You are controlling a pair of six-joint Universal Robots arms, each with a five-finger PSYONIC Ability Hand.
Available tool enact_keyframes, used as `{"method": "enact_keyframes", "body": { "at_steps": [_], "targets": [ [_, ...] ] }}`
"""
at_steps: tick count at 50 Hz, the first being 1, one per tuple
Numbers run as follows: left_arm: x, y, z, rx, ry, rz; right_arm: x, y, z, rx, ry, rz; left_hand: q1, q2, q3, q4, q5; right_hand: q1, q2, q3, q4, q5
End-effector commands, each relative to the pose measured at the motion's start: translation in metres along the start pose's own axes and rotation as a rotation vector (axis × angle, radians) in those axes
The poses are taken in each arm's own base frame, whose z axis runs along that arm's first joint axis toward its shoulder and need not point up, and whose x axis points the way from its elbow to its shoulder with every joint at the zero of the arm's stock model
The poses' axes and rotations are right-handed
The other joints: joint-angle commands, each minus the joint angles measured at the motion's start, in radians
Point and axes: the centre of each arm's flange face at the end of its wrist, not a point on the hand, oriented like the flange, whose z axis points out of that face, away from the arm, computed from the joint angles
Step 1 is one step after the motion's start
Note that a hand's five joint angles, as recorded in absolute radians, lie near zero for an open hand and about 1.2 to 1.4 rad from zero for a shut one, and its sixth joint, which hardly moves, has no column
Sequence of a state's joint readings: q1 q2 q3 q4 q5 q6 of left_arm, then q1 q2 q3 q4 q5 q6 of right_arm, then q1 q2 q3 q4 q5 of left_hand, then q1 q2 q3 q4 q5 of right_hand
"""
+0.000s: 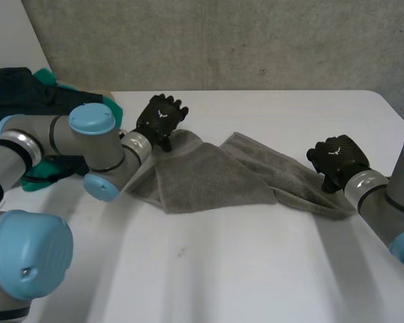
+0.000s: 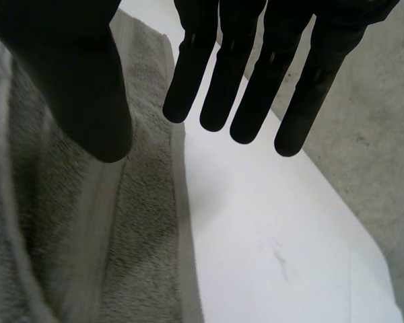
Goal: Fold the laundry.
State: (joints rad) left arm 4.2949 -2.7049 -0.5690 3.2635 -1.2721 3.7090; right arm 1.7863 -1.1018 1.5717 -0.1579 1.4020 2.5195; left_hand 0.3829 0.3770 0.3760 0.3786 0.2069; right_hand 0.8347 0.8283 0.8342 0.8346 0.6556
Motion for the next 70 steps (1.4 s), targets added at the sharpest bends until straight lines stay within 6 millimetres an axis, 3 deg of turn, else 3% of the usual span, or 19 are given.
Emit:
{"method": "enact_keyframes", "body": {
  "at_steps": [1, 6, 18, 21, 23, 27, 31, 35, 36, 41, 44, 49, 53, 54, 56, 60, 63, 67, 70],
  "targets": [
    [-0.009, -0.027, -0.009, 0.071, -0.013, -0.005, 0.011, -0.015, -0.022, -0.169, 0.003, 0.136, 0.089, 0.095, 0.096, 0.093, 0.09, -0.014, -0.007, -0.013, -0.014, -0.009],
    [-0.016, -0.039, -0.016, 0.073, -0.022, -0.033, 0.006, -0.006, -0.031, -0.308, -0.017, 0.227, 0.089, 0.095, 0.096, 0.093, 0.09, -0.123, -0.116, -0.122, -0.123, -0.118],
    [-0.019, -0.053, -0.031, 0.072, -0.016, -0.083, -0.006, 0.029, -0.01, -0.315, 0.005, 0.231, 0.086, 0.092, 0.093, 0.09, 0.087, -0.17, -0.164, -0.169, -0.17, -0.165],
    [-0.017, -0.053, -0.033, 0.064, -0.013, -0.086, -0.005, 0.03, -0.005, -0.281, 0.023, 0.228, 0.083, 0.089, 0.09, 0.087, 0.085, 0.099, 0.105, 0.1, 0.099, 0.104],
    [-0.018, -0.054, -0.034, 0.064, -0.013, -0.086, -0.005, 0.028, -0.003, -0.253, 0.032, 0.227, 0.083, 0.089, 0.09, 0.087, 0.085, 0.489, 0.495, 0.489, 0.489, 0.493],
    [-0.018, -0.055, -0.035, 0.06, -0.014, -0.092, -0.001, 0.016, -0.003, -0.176, 0.046, 0.23, 0.077, 0.083, 0.084, 0.081, 0.079, 0.562, 0.568, 0.562, 0.562, 0.566],
    [-0.015, -0.057, -0.034, 0.064, -0.009, -0.104, -0.001, -0.018, -0.018, -0.067, 0.008, 0.23, 0.048, 0.054, 0.055, 0.052, 0.049, 0.562, 0.568, 0.562, 0.562, 0.566],
    [-0.008, -0.059, -0.034, 0.067, 0.014, -0.122, 0.001, -0.072, -0.045, 0.106, -0.039, 0.223, -0.011, -0.005, -0.004, -0.007, -0.009, 0.562, 0.568, 0.562, 0.562, 0.566],
    [-0.004, -0.06, -0.033, 0.068, 0.03, -0.125, 0.005, -0.095, -0.057, 0.181, -0.049, 0.221, -0.037, -0.031, -0.03, -0.033, -0.036, 0.562, 0.568, 0.562, 0.562, 0.566],
    [0.011, -0.059, -0.033, 0.042, 0.082, -0.142, 0.018, -0.15, -0.099, 0.337, -0.083, 0.26, -0.087, -0.081, -0.08, -0.083, -0.086, 0.562, 0.568, 0.562, 0.562, 0.566],
    [0.028, -0.059, -0.035, 0.01, 0.132, -0.161, 0.021, -0.17, -0.12, 0.388, -0.131, 0.309, -0.122, -0.116, -0.116, -0.118, -0.121, 0.562, 0.568, 0.562, 0.562, 0.566],
    [0.064, -0.059, -0.044, -0.032, 0.255, -0.188, 0.023, -0.186, -0.131, 0.435, -0.174, 0.354, -0.105, -0.099, -0.098, -0.101, -0.104, 0.562, 0.568, 0.562, 0.562, 0.566],
    [0.085, -0.059, -0.051, -0.049, 0.316, -0.186, 0.024, -0.189, -0.131, 0.443, -0.167, 0.348, 0.264, 0.27, 0.271, 0.268, 0.265, 0.562, 0.568, 0.562, 0.562, 0.566],
    [0.087, -0.061, -0.05, -0.045, 0.31, -0.172, 0.026, -0.187, -0.129, 0.437, -0.157, 0.349, 0.637, 0.643, 0.644, 0.641, 0.639, 0.562, 0.568, 0.562, 0.562, 0.566],
    [0.082, -0.062, -0.048, -0.05, 0.27, -0.156, 0.027, -0.183, -0.124, 0.423, -0.146, 0.353, 1.012, 1.018, 1.019, 1.016, 1.014, 0.562, 0.568, 0.562, 0.562, 0.566],
    [0.041, -0.077, -0.038, -0.039, 0.017, -0.133, 0.029, -0.17, -0.103, 0.366, -0.115, 0.357, 1.013, 1.019, 1.02, 1.018, 1.015, 0.562, 0.568, 0.562, 0.562, 0.566],
    [-0.007, -0.114, -0.035, 0.065, -0.213, -0.132, 0.034, -0.16, -0.083, 0.335, -0.063, 0.338, 1.013, 1.019, 1.02, 1.018, 1.015, 0.562, 0.568, 0.562, 0.562, 0.566],
    [-0.043, -0.159, -0.046, 0.195, -0.307, -0.127, 0.052, -0.165, -0.053, 0.369, 0.067, 0.312, 1.013, 1.019, 1.02, 1.018, 1.015, 0.562, 0.568, 0.562, 0.562, 0.566],
    [-0.055, -0.178, -0.061, 0.218, -0.333, -0.132, 0.06, -0.171, -0.044, 0.39, 0.127, 0.309, 1.013, 1.019, 1.02, 1.018, 1.015, 0.562, 0.568, 0.562, 0.562, 0.566]
  ]
}}
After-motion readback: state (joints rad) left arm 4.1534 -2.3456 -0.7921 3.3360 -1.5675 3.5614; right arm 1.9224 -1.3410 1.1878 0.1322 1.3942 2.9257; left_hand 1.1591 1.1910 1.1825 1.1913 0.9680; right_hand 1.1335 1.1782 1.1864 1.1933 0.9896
